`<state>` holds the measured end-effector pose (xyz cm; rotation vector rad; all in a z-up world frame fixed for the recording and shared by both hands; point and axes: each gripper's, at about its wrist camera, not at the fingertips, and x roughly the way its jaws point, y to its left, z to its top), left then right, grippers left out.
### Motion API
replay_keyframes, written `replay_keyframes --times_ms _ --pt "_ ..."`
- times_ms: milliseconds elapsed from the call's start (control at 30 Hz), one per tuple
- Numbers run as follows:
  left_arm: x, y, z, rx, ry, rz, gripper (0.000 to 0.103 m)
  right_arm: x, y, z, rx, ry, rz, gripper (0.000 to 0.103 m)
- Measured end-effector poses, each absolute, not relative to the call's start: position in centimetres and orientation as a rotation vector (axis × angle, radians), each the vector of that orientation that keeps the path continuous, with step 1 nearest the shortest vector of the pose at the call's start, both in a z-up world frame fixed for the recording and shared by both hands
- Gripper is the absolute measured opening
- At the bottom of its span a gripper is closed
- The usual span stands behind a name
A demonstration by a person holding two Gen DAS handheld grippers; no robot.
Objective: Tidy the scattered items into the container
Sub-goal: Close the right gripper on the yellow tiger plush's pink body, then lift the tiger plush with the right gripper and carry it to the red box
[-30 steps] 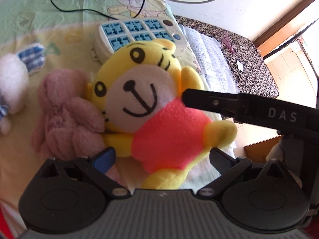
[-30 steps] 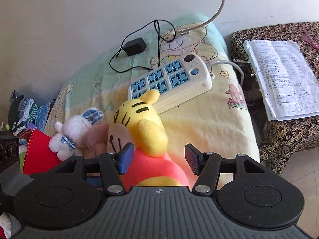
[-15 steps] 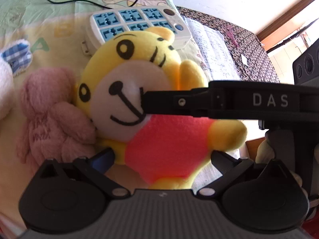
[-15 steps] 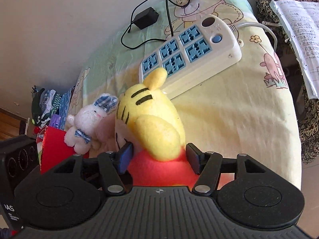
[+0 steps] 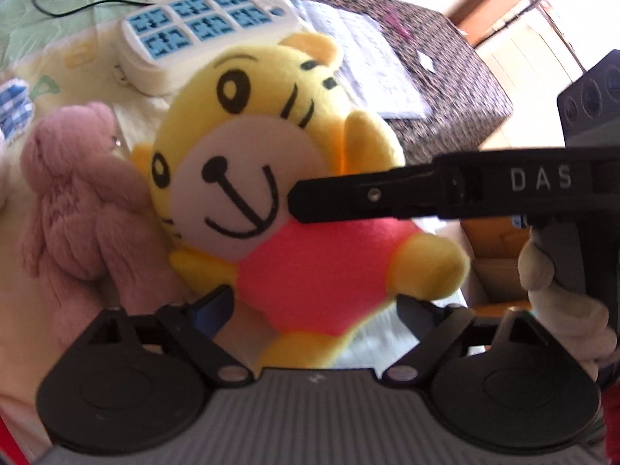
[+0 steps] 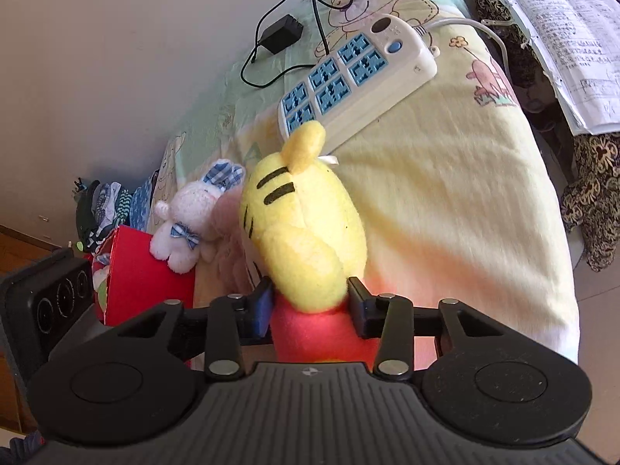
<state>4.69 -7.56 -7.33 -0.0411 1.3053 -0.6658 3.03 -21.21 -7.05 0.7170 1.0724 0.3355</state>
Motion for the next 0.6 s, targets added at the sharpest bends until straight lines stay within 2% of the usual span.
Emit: replay_keyframes --times_ms 67,233,300,367,533,600 --pt "3.4 -7.7 -7.4 -0.010 1.317 -0.708 0.071 1.8 -21.4 -6.9 0.743 1.065 0.336 0.043" --pt "0.9 -7.0 -7.3 0.022 1.323 -0.774 0.072 -1.0 -21.1 -6.6 0.770 1.068 0.318 0.040" --pt "0.1 -6.2 -7.2 -0.003 1.320 -0.791 0.085 -2.1 -21.0 -6.6 0.792 1.065 0.303 0.039" --pt "-0.2 -5.3 -7.2 -0.039 1.307 -0.801 0.091 -3.2 -21.4 -6.8 0.855 1.052 0.299 0.038" --pt "-0.5 -5.5 -8.9 -0.065 1.363 -0.819 0.095 -5.2 -21.3 -7.8 0.894 1.060 0.256 0.038" --pt "-0.5 -6.0 -9.8 -0.053 1.373 -0.816 0.097 -5.5 -21.2 -8.4 0.890 1.063 0.231 0.044"
